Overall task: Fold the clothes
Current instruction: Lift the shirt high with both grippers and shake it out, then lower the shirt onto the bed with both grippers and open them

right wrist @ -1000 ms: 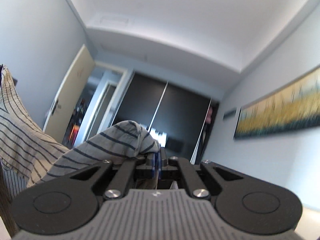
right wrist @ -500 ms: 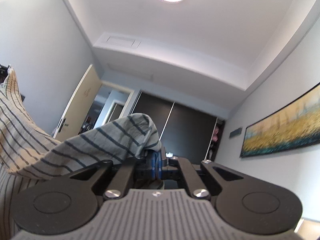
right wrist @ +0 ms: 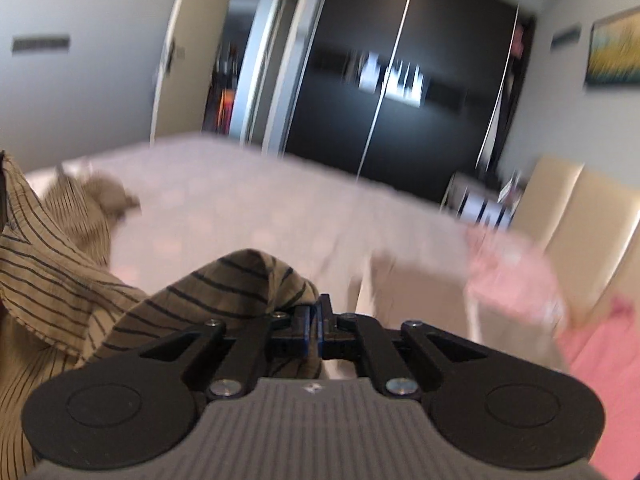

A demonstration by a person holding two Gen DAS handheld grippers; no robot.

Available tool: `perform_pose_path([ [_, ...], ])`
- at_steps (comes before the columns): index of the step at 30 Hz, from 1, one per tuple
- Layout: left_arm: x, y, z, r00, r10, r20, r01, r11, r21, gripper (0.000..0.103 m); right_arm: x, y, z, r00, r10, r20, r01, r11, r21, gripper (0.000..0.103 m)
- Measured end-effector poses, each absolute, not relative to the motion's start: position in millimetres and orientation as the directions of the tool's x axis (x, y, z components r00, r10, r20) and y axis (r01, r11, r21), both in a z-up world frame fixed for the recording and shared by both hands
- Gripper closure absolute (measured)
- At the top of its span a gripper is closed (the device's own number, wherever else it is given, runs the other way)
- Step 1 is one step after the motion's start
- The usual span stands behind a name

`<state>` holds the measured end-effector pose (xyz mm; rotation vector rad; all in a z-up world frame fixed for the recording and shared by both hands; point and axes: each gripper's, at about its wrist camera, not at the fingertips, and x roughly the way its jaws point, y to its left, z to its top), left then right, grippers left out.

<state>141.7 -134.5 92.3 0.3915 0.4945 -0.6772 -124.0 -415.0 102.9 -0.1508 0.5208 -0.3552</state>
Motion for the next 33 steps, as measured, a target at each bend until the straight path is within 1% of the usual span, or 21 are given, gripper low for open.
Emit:
perform_pose_path([
  [3, 174.7, -151.3, 62.4, 0.662, -0.477, -0.579, 0.669, 0.723, 0.170, 0.103, -81.0, -444.5, 64.6, 0.771, -0.367, -0.520, 0.294, 0.930, -0.219, 0.100],
  [8, 225.3, -185.3, 24.8, 0.667, -0.456, -0.589, 0.648, 0.746, 0.156, 0.103, -6.4, -479.7, 30.8, 0.742, -0.382, -0.551, 0.311, 0.924, -0.222, 0.100],
  [12, 262.0, -217.2, -22.4, 0.654, -0.413, -0.633, 0.640, 0.749, 0.173, 0.103, 44.4, -509.3, -9.8, 0.702, -0.380, -0.602, 0.314, 0.924, -0.217, 0.100],
  [14, 275.4, -230.1, -49.4, 0.635, -0.384, -0.670, 0.641, 0.746, 0.180, 0.103, 67.7, -522.5, -35.4, 0.673, -0.373, -0.639, 0.314, 0.926, -0.209, 0.100],
  [18, 284.0, -242.6, -90.5, 0.594, -0.349, -0.725, 0.658, 0.730, 0.187, 0.103, 92.6, -538.8, -82.5, 0.610, -0.347, -0.712, 0.304, 0.933, -0.194, 0.099],
  [22, 287.7, -245.0, -104.9, 0.578, -0.338, -0.742, 0.659, 0.730, 0.181, 0.101, 100.8, -546.2, -107.5, 0.577, -0.329, -0.747, 0.283, 0.939, -0.195, 0.097],
  [23, 288.4, -245.2, -105.5, 0.574, -0.333, -0.748, 0.658, 0.731, 0.179, 0.099, 101.3, -547.8, -109.9, 0.576, -0.325, -0.750, 0.280, 0.940, -0.193, 0.096],
  [24, 288.5, -245.2, -104.8, 0.574, -0.326, -0.751, 0.654, 0.734, 0.182, 0.093, 100.8, -548.7, -109.8, 0.576, -0.323, -0.750, 0.278, 0.941, -0.192, 0.089],
  [25, 286.5, -244.2, -102.3, 0.584, -0.322, -0.745, 0.648, 0.738, 0.189, 0.083, 100.1, -549.5, -109.6, 0.577, -0.321, -0.751, 0.275, 0.942, -0.191, 0.079],
  [26, 282.9, -242.2, -97.4, 0.595, -0.324, -0.735, 0.644, 0.740, 0.195, 0.077, 97.8, -548.2, -107.9, 0.580, -0.329, -0.745, 0.273, 0.940, -0.203, 0.074],
  [27, 278.5, -239.3, -91.4, 0.601, -0.332, -0.727, 0.646, 0.737, 0.197, 0.067, 94.1, -546.6, -104.7, 0.588, -0.337, -0.736, 0.268, 0.939, -0.216, 0.070],
  [28, 273.8, -236.7, -85.4, 0.602, -0.344, -0.721, 0.654, 0.730, 0.198, 0.062, 83.9, -545.9, -97.4, 0.595, -0.338, -0.729, 0.260, 0.939, -0.224, 0.068],
  [30, 261.3, -233.0, -74.0, 0.604, -0.370, -0.706, 0.679, 0.702, 0.213, 0.062, 78.3, -547.8, -90.8, 0.612, -0.337, -0.716, 0.246, 0.941, -0.233, 0.065],
  [33, 237.8, -230.0, -59.4, 0.580, -0.428, -0.693, 0.738, 0.637, 0.225, 0.061, 65.8, -543.0, -81.3, 0.634, -0.328, -0.700, 0.225, 0.945, -0.238, 0.064],
])
